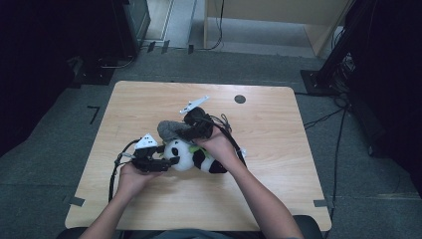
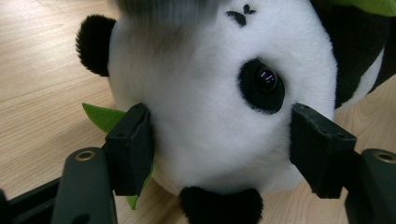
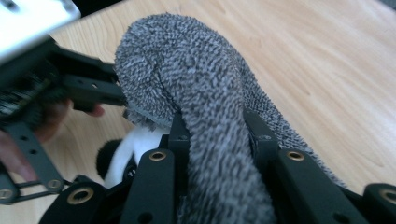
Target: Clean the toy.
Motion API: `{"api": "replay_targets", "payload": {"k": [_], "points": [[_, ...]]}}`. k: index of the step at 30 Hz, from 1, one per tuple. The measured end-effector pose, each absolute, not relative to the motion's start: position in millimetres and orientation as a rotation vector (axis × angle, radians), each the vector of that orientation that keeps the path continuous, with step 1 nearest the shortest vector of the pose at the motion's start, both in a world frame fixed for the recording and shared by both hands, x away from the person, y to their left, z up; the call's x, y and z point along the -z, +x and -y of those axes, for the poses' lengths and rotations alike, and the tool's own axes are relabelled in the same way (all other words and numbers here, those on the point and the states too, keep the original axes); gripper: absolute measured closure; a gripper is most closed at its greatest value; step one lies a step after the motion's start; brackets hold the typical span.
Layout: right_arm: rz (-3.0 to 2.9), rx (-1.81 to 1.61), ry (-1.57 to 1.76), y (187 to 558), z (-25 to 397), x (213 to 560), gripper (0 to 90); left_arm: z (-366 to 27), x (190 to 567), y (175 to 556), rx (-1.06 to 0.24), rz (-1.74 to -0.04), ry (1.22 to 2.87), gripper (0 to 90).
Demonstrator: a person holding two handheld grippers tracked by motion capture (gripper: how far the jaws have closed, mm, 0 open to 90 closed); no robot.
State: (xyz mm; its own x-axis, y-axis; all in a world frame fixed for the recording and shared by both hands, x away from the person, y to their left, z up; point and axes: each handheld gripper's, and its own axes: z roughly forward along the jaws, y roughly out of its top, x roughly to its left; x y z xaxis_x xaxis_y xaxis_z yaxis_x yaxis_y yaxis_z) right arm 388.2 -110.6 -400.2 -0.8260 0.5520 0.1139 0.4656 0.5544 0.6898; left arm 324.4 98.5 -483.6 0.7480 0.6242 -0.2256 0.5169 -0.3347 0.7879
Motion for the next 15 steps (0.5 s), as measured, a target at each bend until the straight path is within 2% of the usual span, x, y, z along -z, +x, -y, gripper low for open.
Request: {"api": "replay_targets", "payload": {"k": [8, 15], "points": [[-2.630, -1.121, 0.923, 397, 120, 411, 70.8, -100, 483, 328, -0.113, -0.890, 1.992, 36.1], [-2.571, -1.012, 0.972, 405, 138, 413, 71.5, -100, 483, 329, -0.100, -0.889, 1.989, 37.0]]}}
